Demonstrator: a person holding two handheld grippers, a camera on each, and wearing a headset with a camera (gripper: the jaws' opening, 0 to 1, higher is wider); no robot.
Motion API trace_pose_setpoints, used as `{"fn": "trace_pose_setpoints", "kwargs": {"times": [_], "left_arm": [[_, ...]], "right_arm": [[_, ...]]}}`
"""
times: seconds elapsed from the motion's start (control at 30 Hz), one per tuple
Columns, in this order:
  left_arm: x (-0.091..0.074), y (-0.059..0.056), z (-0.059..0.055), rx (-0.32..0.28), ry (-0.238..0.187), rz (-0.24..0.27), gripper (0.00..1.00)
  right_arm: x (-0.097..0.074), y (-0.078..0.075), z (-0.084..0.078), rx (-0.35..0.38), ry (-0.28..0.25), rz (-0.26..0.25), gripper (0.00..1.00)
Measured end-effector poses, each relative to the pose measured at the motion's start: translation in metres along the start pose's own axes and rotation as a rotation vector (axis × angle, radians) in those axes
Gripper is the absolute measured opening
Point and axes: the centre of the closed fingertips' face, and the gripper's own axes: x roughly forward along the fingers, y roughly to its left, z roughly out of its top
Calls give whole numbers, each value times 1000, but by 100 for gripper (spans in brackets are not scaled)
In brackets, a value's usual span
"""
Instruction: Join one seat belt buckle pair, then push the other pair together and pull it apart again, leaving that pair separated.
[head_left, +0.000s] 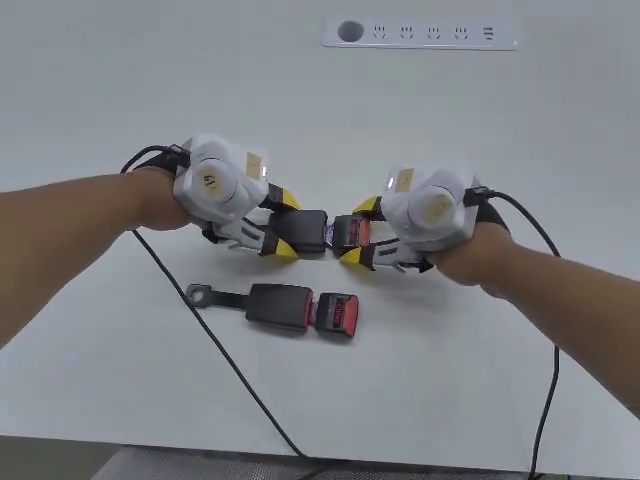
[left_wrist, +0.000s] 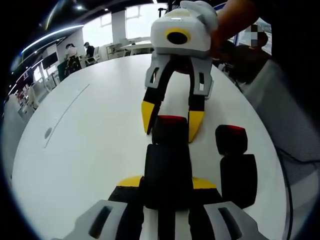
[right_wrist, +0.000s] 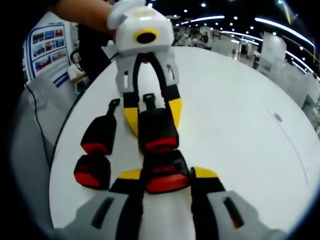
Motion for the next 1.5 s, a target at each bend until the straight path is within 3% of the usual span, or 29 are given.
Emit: {"fn": "trace_pose_setpoints", "kwargs": {"times": [0.57,0.73,1.27,1.5], "left_arm": [[-2,-3,0,8,41,-4,35],[-2,-4,0,18,65,-10,35],[-1,-3,-2,10,64,-11,35],[-2,-4,-2,8,68,-10,35]], "right_arm": [[-9,1,-11,27,-21,-33,37],[-12,3,-12,2,-19,-25,37],[-37,4,-30,-12,-14,-16,37],[-59,3,-41,-3,-15,-34,37]]}}
